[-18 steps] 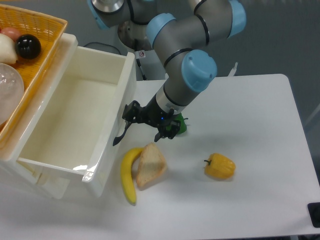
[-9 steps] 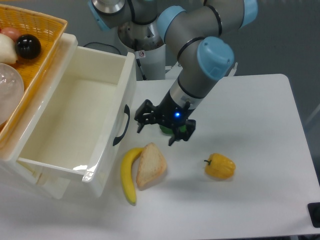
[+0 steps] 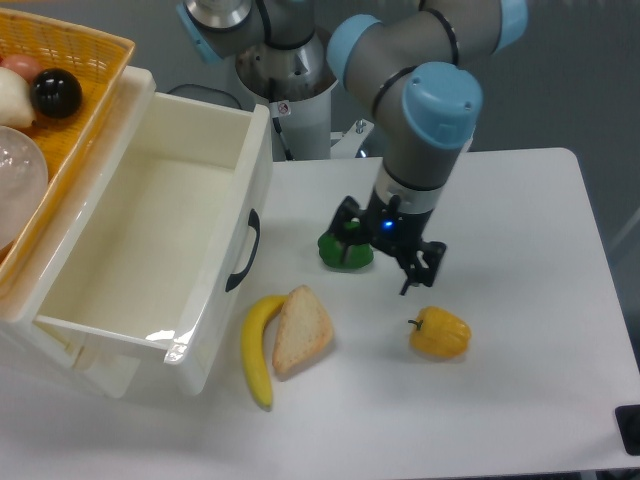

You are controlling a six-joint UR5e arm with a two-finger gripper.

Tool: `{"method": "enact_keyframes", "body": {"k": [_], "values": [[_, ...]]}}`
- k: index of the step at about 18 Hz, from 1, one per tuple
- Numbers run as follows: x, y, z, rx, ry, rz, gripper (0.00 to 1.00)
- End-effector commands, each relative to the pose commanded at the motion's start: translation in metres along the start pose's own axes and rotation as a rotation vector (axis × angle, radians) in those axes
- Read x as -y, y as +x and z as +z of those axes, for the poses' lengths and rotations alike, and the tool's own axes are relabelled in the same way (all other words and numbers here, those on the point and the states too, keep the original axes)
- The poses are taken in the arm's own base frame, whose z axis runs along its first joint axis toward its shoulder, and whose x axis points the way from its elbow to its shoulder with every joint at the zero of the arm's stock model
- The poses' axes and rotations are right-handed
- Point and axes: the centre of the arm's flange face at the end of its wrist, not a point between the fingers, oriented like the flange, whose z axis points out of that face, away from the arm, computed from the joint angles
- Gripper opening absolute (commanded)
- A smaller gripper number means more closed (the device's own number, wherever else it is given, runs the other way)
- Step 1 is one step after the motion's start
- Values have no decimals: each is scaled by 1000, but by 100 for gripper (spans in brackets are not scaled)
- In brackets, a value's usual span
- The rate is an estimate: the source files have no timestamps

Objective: Slide the top white drawer open

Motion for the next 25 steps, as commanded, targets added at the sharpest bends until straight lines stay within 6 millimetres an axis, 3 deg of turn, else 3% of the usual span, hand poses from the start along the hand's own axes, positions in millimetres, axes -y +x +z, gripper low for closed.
{"method": "enact_keyframes", "body": {"k": [4,13,18,25], "values": [[-28,-18,10,-2,-91,147,100],[-93,-66,33,-19,-148,205,100],[-113,-81,38,3,-165,183,100],[-118,-82,40,-2,-177,176,100]]}}
